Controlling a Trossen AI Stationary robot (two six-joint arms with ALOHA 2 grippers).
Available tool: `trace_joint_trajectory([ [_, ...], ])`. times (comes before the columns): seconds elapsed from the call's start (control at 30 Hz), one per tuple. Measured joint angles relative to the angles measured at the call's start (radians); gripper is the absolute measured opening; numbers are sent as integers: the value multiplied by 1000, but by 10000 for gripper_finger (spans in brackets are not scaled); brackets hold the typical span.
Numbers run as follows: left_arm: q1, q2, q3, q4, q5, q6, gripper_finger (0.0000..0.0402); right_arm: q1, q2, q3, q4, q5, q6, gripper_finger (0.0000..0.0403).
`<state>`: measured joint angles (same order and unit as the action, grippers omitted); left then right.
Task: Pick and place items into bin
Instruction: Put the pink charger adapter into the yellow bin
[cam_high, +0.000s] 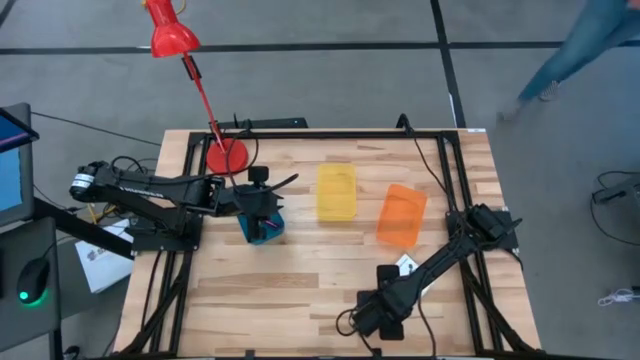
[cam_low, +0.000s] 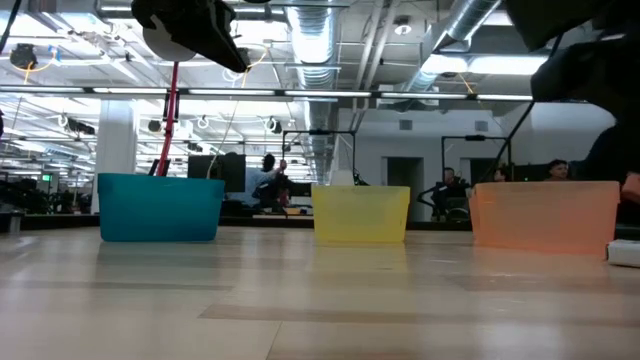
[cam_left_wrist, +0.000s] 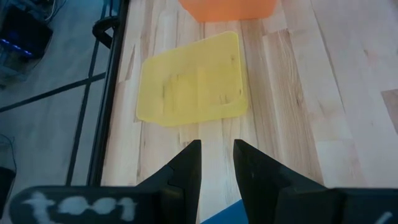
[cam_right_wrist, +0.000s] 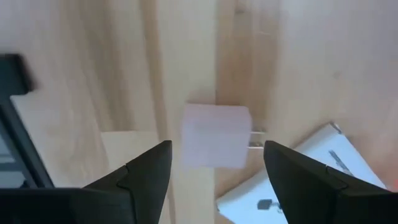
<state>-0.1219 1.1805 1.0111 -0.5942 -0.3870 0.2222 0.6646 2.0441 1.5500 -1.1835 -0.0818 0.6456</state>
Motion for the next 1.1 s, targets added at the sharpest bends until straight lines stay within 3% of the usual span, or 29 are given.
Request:
trace_joint_trajectory([
  [0.87, 0, 0, 0, 0, 42, 0, 86, 2, 6, -44, 36, -25, 66, 250],
  [1.1, 0, 0, 0, -1, 42, 0, 86, 2, 7, -123, 81, -71, 89, 250],
])
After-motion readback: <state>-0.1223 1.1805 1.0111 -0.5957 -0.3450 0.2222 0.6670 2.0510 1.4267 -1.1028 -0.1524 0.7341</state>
